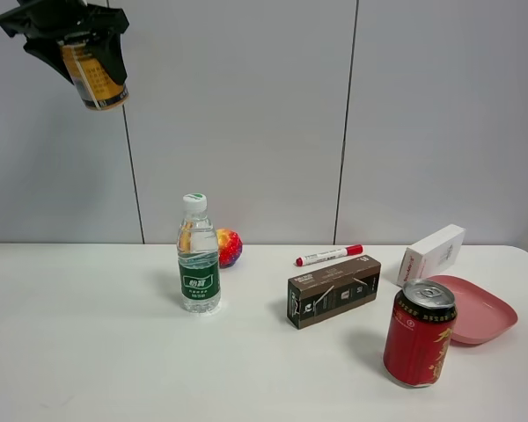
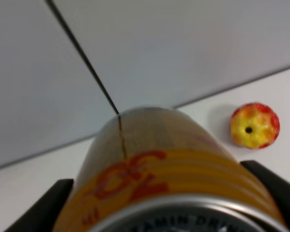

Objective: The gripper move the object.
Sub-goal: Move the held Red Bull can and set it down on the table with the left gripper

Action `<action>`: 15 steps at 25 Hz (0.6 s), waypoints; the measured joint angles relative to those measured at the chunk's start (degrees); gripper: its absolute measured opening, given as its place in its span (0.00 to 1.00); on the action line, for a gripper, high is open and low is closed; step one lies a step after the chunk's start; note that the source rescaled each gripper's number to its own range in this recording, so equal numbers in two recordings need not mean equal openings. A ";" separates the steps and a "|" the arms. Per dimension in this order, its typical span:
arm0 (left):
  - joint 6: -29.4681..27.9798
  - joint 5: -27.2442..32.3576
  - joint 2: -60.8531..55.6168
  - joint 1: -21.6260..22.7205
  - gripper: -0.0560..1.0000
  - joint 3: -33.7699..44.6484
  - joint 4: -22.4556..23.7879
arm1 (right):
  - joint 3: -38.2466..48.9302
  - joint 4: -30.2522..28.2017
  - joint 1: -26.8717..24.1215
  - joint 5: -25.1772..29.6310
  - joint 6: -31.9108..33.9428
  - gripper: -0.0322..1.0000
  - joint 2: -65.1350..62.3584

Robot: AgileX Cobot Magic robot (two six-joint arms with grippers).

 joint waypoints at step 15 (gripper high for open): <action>-0.17 -0.33 16.88 0.66 0.05 2.66 -5.17 | 0.00 0.00 0.00 0.00 0.00 1.00 0.00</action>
